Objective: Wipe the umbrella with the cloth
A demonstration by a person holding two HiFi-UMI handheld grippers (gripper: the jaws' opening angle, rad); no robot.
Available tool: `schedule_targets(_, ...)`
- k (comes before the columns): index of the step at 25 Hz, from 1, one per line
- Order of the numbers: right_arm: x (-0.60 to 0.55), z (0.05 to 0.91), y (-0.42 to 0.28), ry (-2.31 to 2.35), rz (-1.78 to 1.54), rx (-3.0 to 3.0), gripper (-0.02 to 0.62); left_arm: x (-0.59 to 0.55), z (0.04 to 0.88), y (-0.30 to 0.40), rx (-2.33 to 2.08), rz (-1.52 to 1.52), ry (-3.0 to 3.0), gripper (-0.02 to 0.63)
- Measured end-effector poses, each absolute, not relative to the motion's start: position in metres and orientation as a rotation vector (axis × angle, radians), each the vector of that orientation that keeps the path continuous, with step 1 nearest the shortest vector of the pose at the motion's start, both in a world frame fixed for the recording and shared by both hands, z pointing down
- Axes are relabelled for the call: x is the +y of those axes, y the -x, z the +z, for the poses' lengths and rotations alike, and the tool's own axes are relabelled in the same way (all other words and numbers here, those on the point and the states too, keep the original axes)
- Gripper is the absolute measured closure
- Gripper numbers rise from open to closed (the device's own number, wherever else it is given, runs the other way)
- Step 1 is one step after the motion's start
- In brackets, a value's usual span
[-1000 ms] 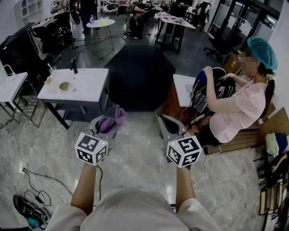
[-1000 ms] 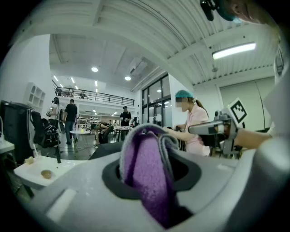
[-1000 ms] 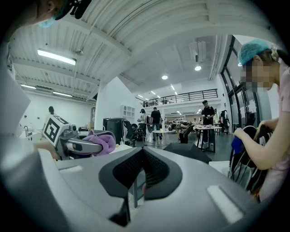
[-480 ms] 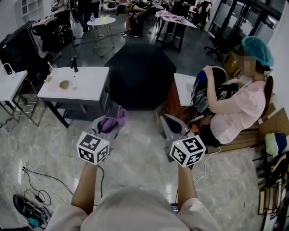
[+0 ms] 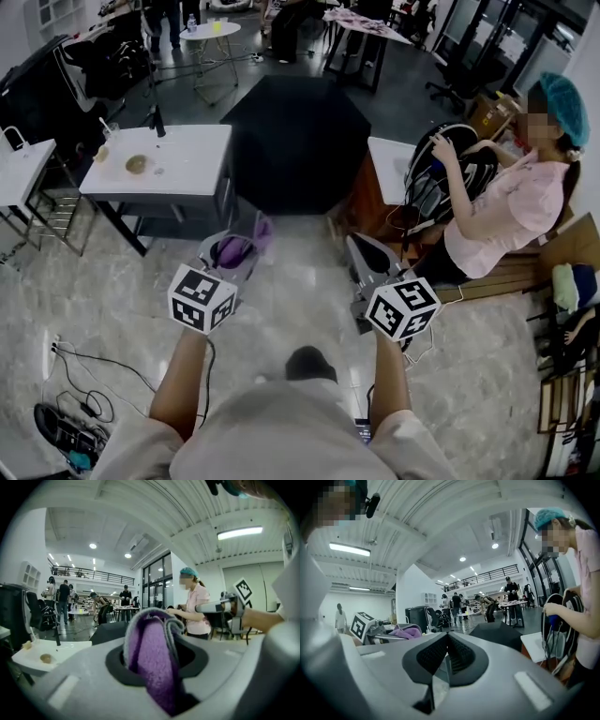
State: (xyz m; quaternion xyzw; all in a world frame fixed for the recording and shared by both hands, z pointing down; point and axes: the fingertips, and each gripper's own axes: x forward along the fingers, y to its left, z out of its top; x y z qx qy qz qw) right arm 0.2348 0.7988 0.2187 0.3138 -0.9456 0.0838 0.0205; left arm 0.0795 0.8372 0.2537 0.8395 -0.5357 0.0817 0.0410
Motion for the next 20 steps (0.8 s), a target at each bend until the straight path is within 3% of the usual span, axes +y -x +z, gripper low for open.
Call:
schedule_targets(9, 0.752, 0.229, -0.205, -0.975, 0.166, -2.882, 0.589, 0.788, 0.257, -0.058, -1.647, 0.266, -2.583, 0.480)
schedule_targets(20, 0.573, 0.232, -0.183, -0.911, 0.141, -2.899, 0.589, 0.615, 0.258, -0.042, -1.692, 0.287, -2.543, 0.479)
